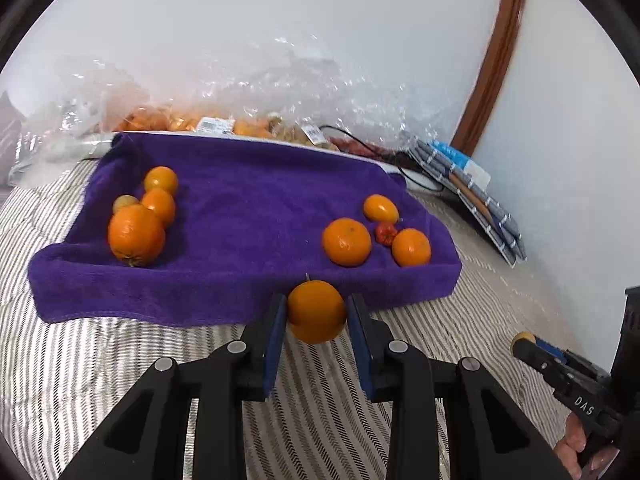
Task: Organize fruits
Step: 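Grasp the last loose orange with the left tool while the right tool lifts its fruit, then carry both fruits over the towel and open both tools to drop them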
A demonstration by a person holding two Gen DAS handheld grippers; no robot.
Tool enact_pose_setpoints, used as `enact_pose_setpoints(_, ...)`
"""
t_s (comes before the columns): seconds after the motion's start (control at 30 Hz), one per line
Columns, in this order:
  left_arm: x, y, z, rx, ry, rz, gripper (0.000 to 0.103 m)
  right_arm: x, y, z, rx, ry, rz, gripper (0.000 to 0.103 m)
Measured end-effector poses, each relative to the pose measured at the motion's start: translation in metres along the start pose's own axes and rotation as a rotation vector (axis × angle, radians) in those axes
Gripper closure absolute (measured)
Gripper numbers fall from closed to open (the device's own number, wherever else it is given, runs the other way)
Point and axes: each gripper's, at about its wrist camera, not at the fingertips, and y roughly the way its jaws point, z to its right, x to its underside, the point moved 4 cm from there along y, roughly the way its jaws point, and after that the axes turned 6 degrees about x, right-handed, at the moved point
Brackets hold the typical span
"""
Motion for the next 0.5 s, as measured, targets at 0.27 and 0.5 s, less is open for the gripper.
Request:
enact_pose_setpoints(0.27,-0.022,-0.032,-0.028,-0.015,-0.086,0.061,0.073,-0.016,0.001,-0.012,0.008,-0.038,0.01,0.074)
enact_pose_setpoints(0.5,-0.068,-0.037,-0.058,-0.095,-0.049,0.089,0.073,-0.071,0.012,-0.051,-0.028,-0.115,0.08,0.074)
